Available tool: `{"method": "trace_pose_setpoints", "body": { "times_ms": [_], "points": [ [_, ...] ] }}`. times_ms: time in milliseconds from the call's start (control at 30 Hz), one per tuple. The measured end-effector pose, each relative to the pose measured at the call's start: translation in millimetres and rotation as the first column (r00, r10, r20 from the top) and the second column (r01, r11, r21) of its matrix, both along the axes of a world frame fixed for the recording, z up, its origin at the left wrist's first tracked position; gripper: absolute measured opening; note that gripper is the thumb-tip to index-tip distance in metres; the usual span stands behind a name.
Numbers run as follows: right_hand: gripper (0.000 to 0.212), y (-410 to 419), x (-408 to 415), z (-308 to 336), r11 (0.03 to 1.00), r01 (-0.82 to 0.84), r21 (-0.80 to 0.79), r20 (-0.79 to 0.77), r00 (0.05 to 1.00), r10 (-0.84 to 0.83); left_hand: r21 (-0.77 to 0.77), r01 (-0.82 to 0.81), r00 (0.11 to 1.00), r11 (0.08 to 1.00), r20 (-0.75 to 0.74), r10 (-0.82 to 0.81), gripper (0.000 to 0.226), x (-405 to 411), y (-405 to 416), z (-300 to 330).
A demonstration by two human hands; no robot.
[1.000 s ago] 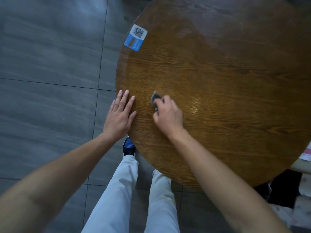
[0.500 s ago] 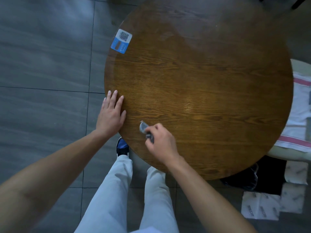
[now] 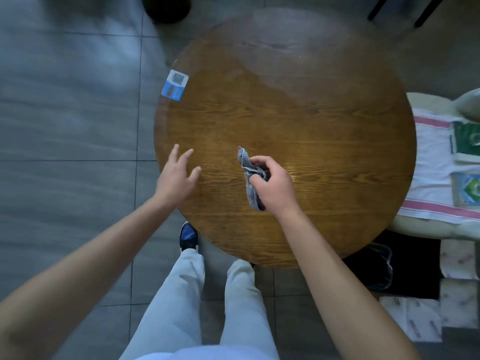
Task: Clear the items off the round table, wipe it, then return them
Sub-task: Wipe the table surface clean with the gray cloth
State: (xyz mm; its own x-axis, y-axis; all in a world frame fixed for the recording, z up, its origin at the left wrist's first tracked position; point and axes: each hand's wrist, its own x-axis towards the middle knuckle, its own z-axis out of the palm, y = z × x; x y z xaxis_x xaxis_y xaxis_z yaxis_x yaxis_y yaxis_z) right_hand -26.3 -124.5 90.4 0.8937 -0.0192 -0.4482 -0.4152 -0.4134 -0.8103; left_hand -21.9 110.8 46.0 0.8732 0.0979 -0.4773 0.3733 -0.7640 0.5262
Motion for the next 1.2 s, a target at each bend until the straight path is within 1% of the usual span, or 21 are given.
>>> {"method": "trace_pose_setpoints", "body": {
  "times_ms": [67,100,233,333,433,500,567,667,733,833,933,1033,1133,1200],
  "points": [
    [0.034,-2,-3,20,0.99,0.042,0.131,-0.037,0.999,-0.038,-0.164,0.027,0.999,0.986,0.05,-0.019,0.052,-5,-15,30],
    [0.034,-4,-5,30,0.984,0.041,0.171,-0.031,0.999,-0.036,-0.246,0.057,0.997,0.968,0.063,-0.042,0.048,-9,-21,43],
    [0.033,-13,-9,74,0.981,-0.085,0.177,0.077,0.994,0.072,-0.537,0.12,0.992,0.835,0.098,-0.08,0.038,-20,-43,93],
    [0.032,-21,-12,112,0.969,-0.131,0.209,0.118,0.987,0.108,-0.675,0.126,0.989,0.727,0.138,-0.043,0.032,-26,-59,126],
    [0.029,-32,-21,147,0.969,-0.148,0.198,0.179,0.977,0.113,-0.708,0.133,0.98,0.693,0.199,0.015,0.035,-30,-72,151],
    [0.031,-38,-27,166,0.975,-0.142,0.169,0.215,0.971,0.104,-0.725,0.117,0.976,0.679,0.212,0.058,0.036,-27,-77,169],
    [0.039,-43,-31,182,0.981,-0.107,0.159,0.252,0.965,0.064,-0.746,0.118,0.975,0.656,0.212,0.066,0.029,-20,-83,190],
    [0.051,-48,-38,202,0.985,-0.053,0.163,0.278,0.961,0.006,-0.779,0.132,0.977,0.613,0.208,0.054,0.013,-13,-93,218],
    [0.053,-53,-44,213,0.985,-0.032,0.17,0.283,0.959,-0.017,-0.79,0.154,0.973,0.593,0.226,0.047,0.007,-14,-99,233],
    [0.048,-59,-52,225,0.983,0.004,0.185,0.28,0.958,-0.056,-0.812,0.165,0.971,0.56,0.232,0.051,0.012,-22,-108,251],
    [0.044,-66,-61,236,0.98,0.03,0.199,0.303,0.949,-0.091,-0.829,0.155,0.967,0.537,0.239,0.091,0.019,-31,-117,264],
    [0.042,-75,-76,246,0.977,0.024,0.211,0.287,0.954,-0.085,-0.826,0.156,0.964,0.542,0.247,0.099,0.012,-39,-123,274],
    [0.048,-83,-89,254,0.977,-0.01,0.215,0.268,0.962,-0.05,-0.83,0.172,0.964,0.531,0.253,0.084,0.013,-47,-134,289],
    [0.046,-88,-95,256,0.978,-0.035,0.208,0.257,0.966,-0.02,-0.837,0.19,0.958,0.513,0.272,0.089,0.014,-53,-144,297]
  ]
}}
